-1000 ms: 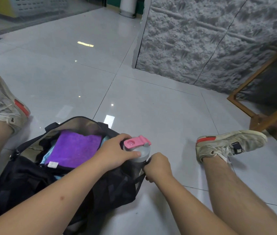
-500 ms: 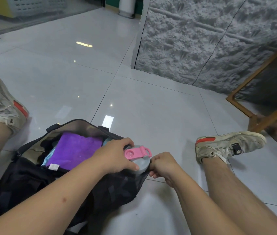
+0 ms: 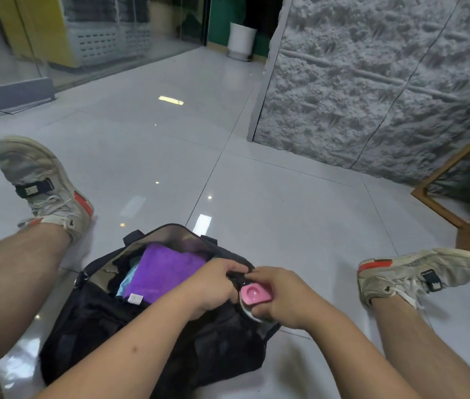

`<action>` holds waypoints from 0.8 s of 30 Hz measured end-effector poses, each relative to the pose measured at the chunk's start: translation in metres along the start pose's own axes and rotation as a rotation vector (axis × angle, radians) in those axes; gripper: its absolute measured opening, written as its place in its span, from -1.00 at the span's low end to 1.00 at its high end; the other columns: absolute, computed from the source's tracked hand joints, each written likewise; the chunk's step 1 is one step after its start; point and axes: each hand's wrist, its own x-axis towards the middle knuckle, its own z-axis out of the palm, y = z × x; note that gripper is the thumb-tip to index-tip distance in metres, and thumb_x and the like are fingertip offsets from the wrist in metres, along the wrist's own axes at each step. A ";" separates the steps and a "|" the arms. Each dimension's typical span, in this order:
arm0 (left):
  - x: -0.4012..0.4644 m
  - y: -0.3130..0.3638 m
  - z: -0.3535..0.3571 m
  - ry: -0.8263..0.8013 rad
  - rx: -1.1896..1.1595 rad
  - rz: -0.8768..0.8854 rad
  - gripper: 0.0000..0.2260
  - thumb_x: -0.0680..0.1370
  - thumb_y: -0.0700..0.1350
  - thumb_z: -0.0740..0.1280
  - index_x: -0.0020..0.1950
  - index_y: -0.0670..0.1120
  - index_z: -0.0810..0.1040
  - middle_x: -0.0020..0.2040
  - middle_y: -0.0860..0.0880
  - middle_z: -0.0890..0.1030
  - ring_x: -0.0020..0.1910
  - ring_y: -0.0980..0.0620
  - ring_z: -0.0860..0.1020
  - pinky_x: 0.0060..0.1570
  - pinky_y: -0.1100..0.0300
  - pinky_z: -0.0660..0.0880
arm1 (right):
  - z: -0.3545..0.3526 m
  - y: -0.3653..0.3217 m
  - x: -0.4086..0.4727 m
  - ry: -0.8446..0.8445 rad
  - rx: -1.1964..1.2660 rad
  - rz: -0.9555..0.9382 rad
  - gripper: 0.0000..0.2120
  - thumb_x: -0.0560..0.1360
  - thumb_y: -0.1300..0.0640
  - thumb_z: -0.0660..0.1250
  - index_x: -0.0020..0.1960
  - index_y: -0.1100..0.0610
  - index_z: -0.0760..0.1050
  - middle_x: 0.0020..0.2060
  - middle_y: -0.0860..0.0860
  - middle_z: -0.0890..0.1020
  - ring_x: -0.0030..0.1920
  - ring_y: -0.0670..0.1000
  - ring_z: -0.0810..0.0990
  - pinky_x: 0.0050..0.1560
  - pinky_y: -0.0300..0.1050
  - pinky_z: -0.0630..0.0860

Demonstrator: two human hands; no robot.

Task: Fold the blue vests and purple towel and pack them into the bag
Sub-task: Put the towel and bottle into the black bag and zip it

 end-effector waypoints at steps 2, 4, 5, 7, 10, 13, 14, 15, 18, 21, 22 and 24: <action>0.000 -0.003 0.004 0.047 -0.071 -0.032 -0.34 0.18 -0.32 0.36 0.29 -0.02 0.62 0.05 -0.11 0.74 0.08 -0.09 0.71 0.21 -0.08 0.62 | 0.011 -0.001 0.001 0.073 -0.008 0.038 -0.48 0.32 0.07 0.56 0.27 -0.12 0.63 0.05 -0.18 0.63 0.07 -0.09 0.63 0.18 -0.06 0.59; 0.000 -0.003 0.010 0.054 -0.116 -0.036 -0.38 0.23 -0.36 0.37 0.26 -0.01 0.62 0.04 -0.14 0.74 0.08 -0.11 0.71 0.19 -0.02 0.63 | 0.016 0.000 -0.001 0.144 -0.002 0.099 -0.51 0.35 0.04 0.55 0.27 -0.14 0.62 0.04 -0.16 0.64 0.06 -0.07 0.62 0.13 -0.10 0.58; 0.000 -0.002 0.012 0.043 -0.116 -0.030 -0.40 0.25 -0.40 0.37 0.26 -0.02 0.63 0.04 -0.12 0.74 0.07 -0.10 0.70 0.15 0.05 0.64 | 0.017 0.000 -0.001 0.169 -0.012 0.130 -0.55 0.36 0.00 0.53 0.24 -0.16 0.62 0.01 -0.16 0.64 0.02 -0.07 0.62 0.07 -0.11 0.58; 0.001 0.000 0.016 0.026 -0.101 -0.006 -0.41 0.26 -0.43 0.36 0.25 -0.04 0.64 0.01 -0.06 0.75 0.04 -0.05 0.70 0.07 0.13 0.63 | 0.016 -0.001 0.000 0.176 -0.055 0.175 -0.64 0.36 -0.05 0.50 0.15 -0.19 0.62 -0.09 -0.15 0.65 -0.06 -0.08 0.61 -0.05 -0.15 0.57; -0.002 0.001 0.015 0.038 -0.085 0.016 -0.49 0.30 -0.42 0.38 0.14 0.01 0.67 -0.03 0.00 0.75 0.05 -0.03 0.70 0.18 0.05 0.62 | 0.014 -0.008 0.001 0.143 -0.079 0.201 -0.66 0.36 -0.02 0.47 0.13 -0.22 0.61 -0.13 -0.16 0.68 -0.10 -0.11 0.62 -0.18 -0.23 0.51; -0.006 0.000 0.007 0.049 -0.032 0.043 -0.54 0.33 -0.32 0.44 0.13 0.09 0.64 0.07 0.04 0.72 0.08 0.03 0.67 0.25 0.03 0.59 | 0.010 -0.015 0.006 0.090 -0.112 0.188 -0.62 0.34 0.00 0.46 0.14 -0.22 0.59 -0.13 -0.17 0.67 -0.09 -0.09 0.63 -0.17 -0.22 0.52; -0.008 0.002 0.005 0.053 -0.022 0.053 -0.55 0.33 -0.24 0.47 0.15 0.13 0.62 0.12 0.04 0.69 0.11 0.05 0.66 0.27 0.04 0.57 | 0.008 -0.017 0.006 0.074 -0.111 0.186 -0.63 0.33 -0.01 0.46 0.12 -0.23 0.57 -0.13 -0.16 0.67 -0.08 -0.07 0.64 -0.14 -0.19 0.56; -0.011 0.002 0.002 0.064 -0.011 0.064 -0.57 0.34 -0.16 0.50 0.16 0.17 0.60 0.15 0.04 0.66 0.14 0.06 0.64 0.28 0.05 0.55 | 0.007 -0.020 0.006 0.063 -0.100 0.178 -0.60 0.32 -0.03 0.46 0.15 -0.24 0.56 -0.10 -0.17 0.68 -0.04 -0.05 0.65 -0.09 -0.17 0.58; -0.021 0.005 -0.007 0.105 0.015 0.096 -0.63 0.45 0.01 0.48 0.25 0.19 0.59 0.17 0.02 0.63 0.16 0.08 0.61 0.28 0.12 0.52 | 0.010 -0.027 0.007 0.116 -0.078 0.153 -0.47 0.36 -0.15 0.45 0.34 -0.20 0.57 0.14 -0.18 0.69 0.15 -0.06 0.63 0.06 -0.18 0.53; -0.028 0.007 -0.015 0.096 0.047 0.111 -0.73 0.64 -0.01 0.35 0.33 0.09 0.58 0.16 0.03 0.66 0.07 0.14 0.60 0.15 0.21 0.50 | 0.016 -0.031 0.009 0.211 -0.109 0.134 -0.74 0.49 -0.13 0.43 0.17 -0.17 0.69 -0.02 -0.23 0.71 0.09 -0.15 0.64 0.05 -0.20 0.54; -0.029 0.007 -0.017 0.091 0.053 0.113 -0.75 0.66 -0.02 0.31 0.33 0.07 0.60 0.16 0.03 0.67 -0.01 0.18 0.58 0.06 0.24 0.48 | 0.017 -0.034 0.010 0.229 -0.115 0.141 -0.82 0.52 -0.10 0.43 0.09 -0.17 0.71 -0.11 -0.24 0.71 0.03 -0.17 0.65 0.02 -0.21 0.56; -0.033 0.006 -0.021 0.085 0.063 0.114 -0.75 0.68 -0.04 0.27 0.32 0.03 0.62 0.15 0.02 0.69 -0.13 0.23 0.53 -0.01 0.26 0.46 | 0.019 -0.040 0.013 0.247 -0.130 0.163 -0.90 0.55 -0.04 0.42 -0.05 -0.17 0.72 -0.25 -0.25 0.66 -0.07 -0.17 0.65 -0.08 -0.24 0.54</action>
